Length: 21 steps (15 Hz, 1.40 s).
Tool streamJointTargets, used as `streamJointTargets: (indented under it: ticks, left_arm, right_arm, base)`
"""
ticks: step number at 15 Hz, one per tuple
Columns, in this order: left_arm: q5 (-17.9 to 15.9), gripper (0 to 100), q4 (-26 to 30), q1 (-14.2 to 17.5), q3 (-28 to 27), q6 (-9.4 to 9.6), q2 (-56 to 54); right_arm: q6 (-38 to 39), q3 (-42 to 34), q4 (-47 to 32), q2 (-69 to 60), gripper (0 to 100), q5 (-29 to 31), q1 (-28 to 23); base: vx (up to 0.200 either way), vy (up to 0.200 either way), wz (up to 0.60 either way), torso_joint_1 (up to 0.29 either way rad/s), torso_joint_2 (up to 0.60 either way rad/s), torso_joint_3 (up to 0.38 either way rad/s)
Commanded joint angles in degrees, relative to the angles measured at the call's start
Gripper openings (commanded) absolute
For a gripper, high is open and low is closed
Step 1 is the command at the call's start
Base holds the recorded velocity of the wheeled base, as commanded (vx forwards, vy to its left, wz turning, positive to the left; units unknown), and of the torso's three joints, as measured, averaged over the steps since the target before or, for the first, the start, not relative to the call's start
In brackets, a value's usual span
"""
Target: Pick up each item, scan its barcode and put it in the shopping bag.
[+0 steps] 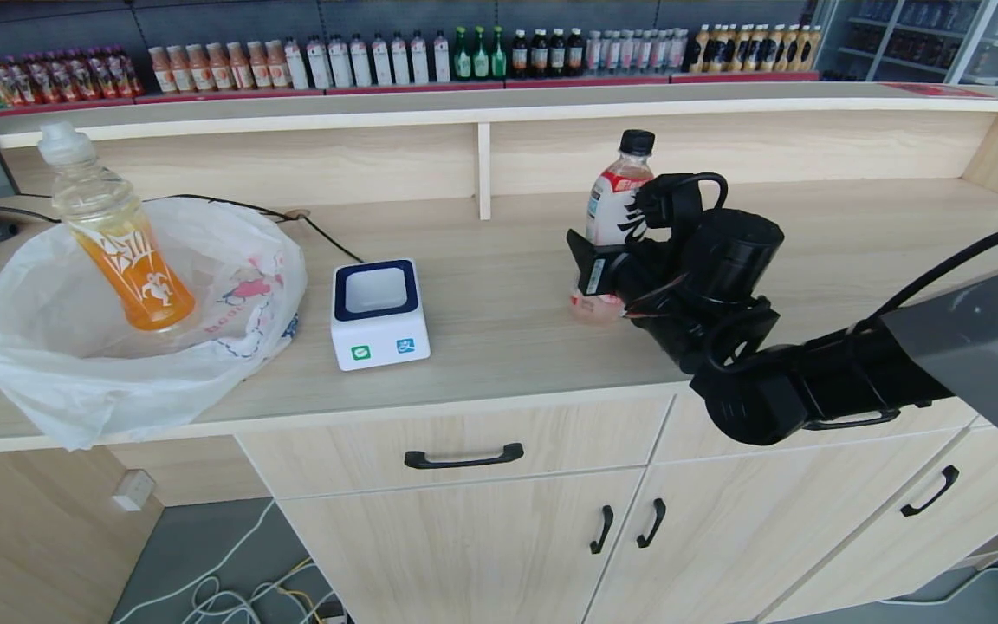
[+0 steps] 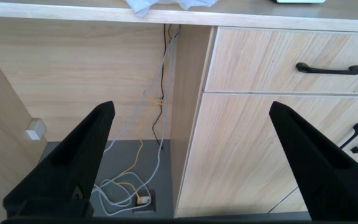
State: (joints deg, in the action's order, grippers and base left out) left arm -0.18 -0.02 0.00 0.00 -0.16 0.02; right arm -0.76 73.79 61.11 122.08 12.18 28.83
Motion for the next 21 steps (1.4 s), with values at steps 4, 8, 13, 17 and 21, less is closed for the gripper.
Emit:
streamJointTargets:
  ticks: [4, 8, 13, 17, 21]
  left_arm:
    - [0.0, 100, -0.1, 0.0, 0.0, -0.02, 0.0]
    - [0.0, 100, -0.1, 0.0, 0.0, -0.02, 0.0]
    - [0.0, 100, -0.1, 0.0, 0.0, -0.02, 0.0]
    - [0.0, 100, 0.0, 0.0, 0.0, -0.02, 0.0]
    - [0.0, 100, -0.1, 0.0, 0.0, -0.02, 0.0]
  right_arm:
    - [-1.1, -0.2, -0.3, -3.2, 0, 0.3, 0.0]
    - [-4.3, -2.6, -0.2, -6.7, 0, 0.3, 0.0]
    - [-6.8, -8.5, -0.3, -14.6, 0, 0.3, 1.1]
    - [-6.9, -18.7, -0.2, -24.1, 0, -0.3, 1.7]
    - [-6.5, -25.4, -0.1, -29.4, 0, -1.0, 1.7]
  base:
    - [0.0, 0.0, 0.0, 0.0, 0.0, 0.0]
    - [0.0, 0.0, 0.0, 0.0, 0.0, 0.0]
    - [0.0, 0.0, 0.0, 0.0, 0.0, 0.0]
    - [0.0, 0.0, 0.0, 0.0, 0.0, 0.0]
    - [0.0, 0.0, 0.0, 0.0, 0.0, 0.0]
